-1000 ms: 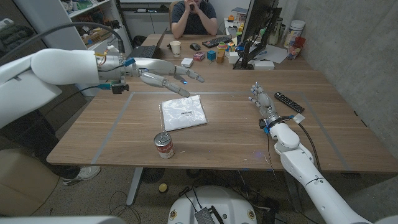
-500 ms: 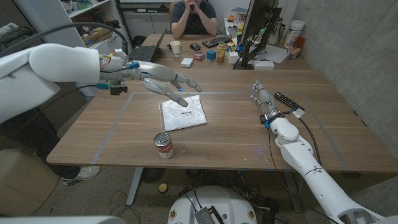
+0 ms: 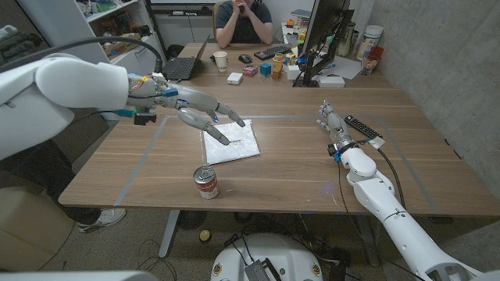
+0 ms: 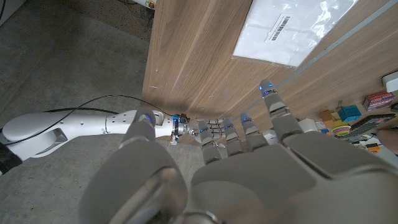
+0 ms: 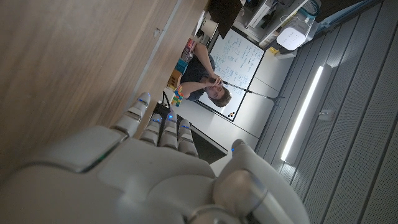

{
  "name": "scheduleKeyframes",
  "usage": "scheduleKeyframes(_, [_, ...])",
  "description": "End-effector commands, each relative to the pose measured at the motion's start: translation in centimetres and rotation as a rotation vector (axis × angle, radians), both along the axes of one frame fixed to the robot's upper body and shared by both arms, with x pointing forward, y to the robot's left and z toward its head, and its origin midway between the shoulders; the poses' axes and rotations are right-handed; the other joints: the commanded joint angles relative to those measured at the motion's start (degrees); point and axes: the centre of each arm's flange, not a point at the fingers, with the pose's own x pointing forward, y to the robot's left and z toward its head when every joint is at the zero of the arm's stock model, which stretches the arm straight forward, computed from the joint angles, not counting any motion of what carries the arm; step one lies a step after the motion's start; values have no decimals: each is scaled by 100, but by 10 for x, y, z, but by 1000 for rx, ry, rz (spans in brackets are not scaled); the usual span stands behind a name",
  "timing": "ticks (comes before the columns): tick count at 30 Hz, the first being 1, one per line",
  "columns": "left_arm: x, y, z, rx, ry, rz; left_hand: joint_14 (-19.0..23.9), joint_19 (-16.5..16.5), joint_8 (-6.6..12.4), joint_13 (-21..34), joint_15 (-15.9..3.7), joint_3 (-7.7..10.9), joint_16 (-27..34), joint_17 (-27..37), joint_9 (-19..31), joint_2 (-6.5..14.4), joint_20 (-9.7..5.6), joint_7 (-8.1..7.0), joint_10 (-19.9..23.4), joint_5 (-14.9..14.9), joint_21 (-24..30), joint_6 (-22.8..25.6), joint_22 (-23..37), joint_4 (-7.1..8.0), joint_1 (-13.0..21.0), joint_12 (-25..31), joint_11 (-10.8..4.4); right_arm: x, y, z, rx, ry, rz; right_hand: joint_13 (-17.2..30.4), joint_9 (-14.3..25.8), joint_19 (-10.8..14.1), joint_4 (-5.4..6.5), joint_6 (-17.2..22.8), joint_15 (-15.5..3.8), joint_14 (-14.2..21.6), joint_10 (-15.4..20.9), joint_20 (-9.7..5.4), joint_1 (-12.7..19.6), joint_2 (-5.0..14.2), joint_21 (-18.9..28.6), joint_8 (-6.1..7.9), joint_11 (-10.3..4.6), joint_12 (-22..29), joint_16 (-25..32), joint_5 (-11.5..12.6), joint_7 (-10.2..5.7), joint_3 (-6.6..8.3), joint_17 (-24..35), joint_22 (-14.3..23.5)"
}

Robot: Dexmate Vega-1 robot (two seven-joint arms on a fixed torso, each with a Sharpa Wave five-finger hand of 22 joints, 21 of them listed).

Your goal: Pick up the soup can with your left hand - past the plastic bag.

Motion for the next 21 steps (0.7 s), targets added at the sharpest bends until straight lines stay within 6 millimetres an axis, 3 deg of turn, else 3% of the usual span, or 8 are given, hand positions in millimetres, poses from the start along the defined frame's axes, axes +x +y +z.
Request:
scheduleKeyframes(1, [4,-1,-13,50,38,72,88,93,31,25,-7,23,35,19,28,14,15,11,78,-5,37,67,28,-23,132,19,2,-4,1,3,-17,-5,-8,25,13,40,2,-6,14,51,36,18,-7,-45,44,49,-17,29,58,53,1,-2,22,22])
scheduleKeyframes(21, [9,-15,-29,131,24,168,219,281,8,28,22,48,26,23,32,-10,21,32,103,-41,42,109,25,-52,626,-8,4,-5,-3,16,-30,-44,-16,25,13,46,-4,-2,17,57,35,23,-2,-48,44,49,-34,27,55,63,-5,-15,22,23])
